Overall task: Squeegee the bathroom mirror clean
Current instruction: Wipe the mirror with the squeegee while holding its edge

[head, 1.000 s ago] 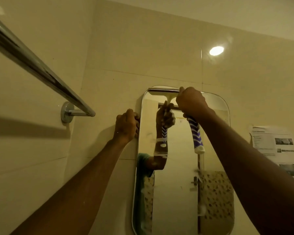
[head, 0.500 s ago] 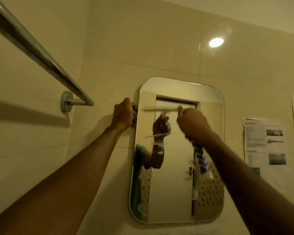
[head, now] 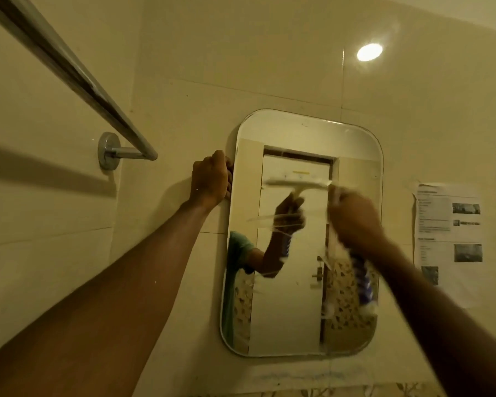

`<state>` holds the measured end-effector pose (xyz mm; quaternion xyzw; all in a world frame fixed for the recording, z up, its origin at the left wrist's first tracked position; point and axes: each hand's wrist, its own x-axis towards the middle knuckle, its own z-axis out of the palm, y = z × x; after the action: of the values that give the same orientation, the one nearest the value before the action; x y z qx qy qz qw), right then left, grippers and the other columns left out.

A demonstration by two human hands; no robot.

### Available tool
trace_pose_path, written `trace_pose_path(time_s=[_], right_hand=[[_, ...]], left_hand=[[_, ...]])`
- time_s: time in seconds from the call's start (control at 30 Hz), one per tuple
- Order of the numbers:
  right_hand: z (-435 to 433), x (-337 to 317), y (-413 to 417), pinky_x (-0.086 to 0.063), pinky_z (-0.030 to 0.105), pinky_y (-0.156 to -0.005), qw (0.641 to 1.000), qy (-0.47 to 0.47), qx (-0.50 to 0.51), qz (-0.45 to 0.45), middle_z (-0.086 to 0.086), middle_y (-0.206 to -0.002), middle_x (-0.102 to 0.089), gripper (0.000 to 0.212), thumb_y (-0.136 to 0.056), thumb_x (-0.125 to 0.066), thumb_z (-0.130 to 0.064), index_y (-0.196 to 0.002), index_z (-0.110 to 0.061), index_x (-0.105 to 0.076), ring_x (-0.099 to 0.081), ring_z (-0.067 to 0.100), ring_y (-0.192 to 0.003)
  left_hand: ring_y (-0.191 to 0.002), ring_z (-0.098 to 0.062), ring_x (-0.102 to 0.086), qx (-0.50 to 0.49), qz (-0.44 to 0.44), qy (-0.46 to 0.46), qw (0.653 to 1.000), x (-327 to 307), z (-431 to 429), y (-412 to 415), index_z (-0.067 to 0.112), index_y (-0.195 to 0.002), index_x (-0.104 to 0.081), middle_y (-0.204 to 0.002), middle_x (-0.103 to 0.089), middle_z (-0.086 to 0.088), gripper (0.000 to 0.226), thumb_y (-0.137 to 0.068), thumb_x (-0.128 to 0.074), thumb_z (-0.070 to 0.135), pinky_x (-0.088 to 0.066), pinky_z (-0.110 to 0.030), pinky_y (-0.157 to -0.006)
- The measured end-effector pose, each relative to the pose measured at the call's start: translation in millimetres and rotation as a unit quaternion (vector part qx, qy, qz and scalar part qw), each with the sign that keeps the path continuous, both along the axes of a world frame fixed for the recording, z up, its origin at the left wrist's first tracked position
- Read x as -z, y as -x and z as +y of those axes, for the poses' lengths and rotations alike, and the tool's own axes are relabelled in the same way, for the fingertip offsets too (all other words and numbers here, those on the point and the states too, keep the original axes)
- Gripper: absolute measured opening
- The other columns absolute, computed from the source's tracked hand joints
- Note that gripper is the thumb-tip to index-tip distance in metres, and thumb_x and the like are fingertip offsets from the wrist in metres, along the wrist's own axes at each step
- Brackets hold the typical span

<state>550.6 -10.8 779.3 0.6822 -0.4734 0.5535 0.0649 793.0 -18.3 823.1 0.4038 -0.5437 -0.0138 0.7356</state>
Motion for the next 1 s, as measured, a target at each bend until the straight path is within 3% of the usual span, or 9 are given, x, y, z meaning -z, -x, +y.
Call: trace_pose_path(time_s=[0.13,0.27,0.4,0.53,0.63,0.7,0.83,0.93,1.0], right_hand=[[-14.9,-41.2,33.8,-0.045,0.028,-0.043,0.999,-0.016,0.021,-0.035,0.007,-0.059,-0.054,0.049,-0.103,-0.031,-0.04,-0.069,-0.011,-0.052,-0.051,0.016,-0.045],[-23.1,36.0,22.9,-0.04,0.027,-0.039,0.999,-0.027,-0.008,-0.042,0.005,-0.056,-0.053,0.047,-0.103,-0.03,-0.035,-0.072,-0.012,-0.055,-0.046,0.013,-0.042],[-12.9,104.5,25.6,-0.049,0.031,-0.05,0.998,-0.055,0.019,-0.003,0.007,-0.058,-0.061,0.052,-0.103,-0.028,-0.036,-0.071,-0.012,-0.061,-0.058,0.018,-0.05],[-20.0,56.6,48.2,-0.039,0.021,-0.035,0.998,-0.054,-0.013,-0.035,-0.001,-0.052,-0.053,0.048,-0.102,-0.033,-0.038,-0.069,-0.014,-0.058,-0.046,0.004,-0.035],[-33.5,-3.2,65.7,-0.041,0.02,-0.032,0.998,-0.007,-0.012,-0.054,0.0,-0.052,-0.049,0.047,-0.103,-0.032,-0.038,-0.069,-0.013,-0.054,-0.042,0.005,-0.032],[-44.4,-5.3,70.7,-0.042,0.02,-0.031,0.998,0.0,-0.01,-0.062,0.001,-0.052,-0.05,0.048,-0.103,-0.031,-0.038,-0.068,-0.013,-0.053,-0.045,0.006,-0.032],[-52.1,78.5,65.2,-0.042,0.016,-0.033,0.998,0.001,-0.016,-0.061,0.003,-0.053,-0.055,0.044,-0.103,-0.031,-0.035,-0.07,-0.016,-0.054,-0.049,0.005,-0.035],[-40.8,147.9,61.3,-0.057,0.034,-0.045,0.996,-0.052,-0.01,-0.072,0.006,-0.062,-0.063,0.043,-0.103,-0.03,-0.037,-0.074,-0.019,-0.056,-0.063,0.016,-0.05],[-32.6,155.8,60.0,-0.058,0.034,-0.047,0.994,-0.082,-0.002,-0.066,0.002,-0.061,-0.064,0.044,-0.102,-0.031,-0.039,-0.073,-0.02,-0.058,-0.063,0.012,-0.05]], left_hand=[[-0.07,-0.044,-0.065,0.001,-0.003,0.004,1.0,2.6,1.7,2.6,0.001,-0.084,-0.067,-0.074,-0.067,-0.025,0.058,-0.086,-0.022,0.037,-0.058,-0.051,-0.069],[-0.075,-0.044,-0.062,-0.055,-0.04,0.032,0.997,8.5,-0.8,6.4,-0.005,-0.08,-0.063,-0.075,-0.066,-0.026,0.064,-0.08,-0.018,0.04,-0.052,-0.056,-0.08],[-0.075,-0.04,-0.062,-0.093,-0.044,0.04,0.994,10.8,-0.2,6.9,-0.005,-0.077,-0.064,-0.075,-0.067,-0.024,0.065,-0.08,-0.02,0.043,-0.052,-0.053,-0.078],[-0.074,-0.036,-0.063,-0.112,-0.034,0.046,0.992,22.3,1.5,7.3,-0.003,-0.072,-0.066,-0.072,-0.066,-0.022,0.06,-0.086,-0.027,0.041,-0.054,-0.052,-0.075],[-0.075,-0.037,-0.064,-0.104,-0.035,0.036,0.993,24.5,2.1,5.8,-0.005,-0.076,-0.066,-0.075,-0.067,-0.025,0.053,-0.091,-0.034,0.035,-0.055,-0.054,-0.072],[-0.074,-0.038,-0.064,-0.107,-0.038,0.035,0.993,27.3,2.2,5.6,-0.006,-0.077,-0.065,-0.075,-0.066,-0.026,0.052,-0.091,-0.034,0.033,-0.055,-0.055,-0.072],[-0.069,-0.044,-0.062,-0.114,-0.038,0.055,0.991,43.0,1.8,8.7,-0.008,-0.071,-0.061,-0.071,-0.063,-0.03,0.045,-0.093,-0.039,0.025,-0.054,-0.052,-0.064],[-0.063,-0.042,-0.059,-0.12,-0.045,0.059,0.99,46.2,1.5,10.1,-0.008,-0.066,-0.056,-0.069,-0.061,-0.03,0.043,-0.093,-0.04,0.02,-0.053,-0.049,-0.061],[-0.055,-0.034,-0.051,-0.131,-0.054,0.063,0.988,46.5,1.5,10.7,-0.004,-0.061,-0.052,-0.063,-0.058,-0.027,0.041,-0.093,-0.04,0.018,-0.048,-0.043,-0.055]])
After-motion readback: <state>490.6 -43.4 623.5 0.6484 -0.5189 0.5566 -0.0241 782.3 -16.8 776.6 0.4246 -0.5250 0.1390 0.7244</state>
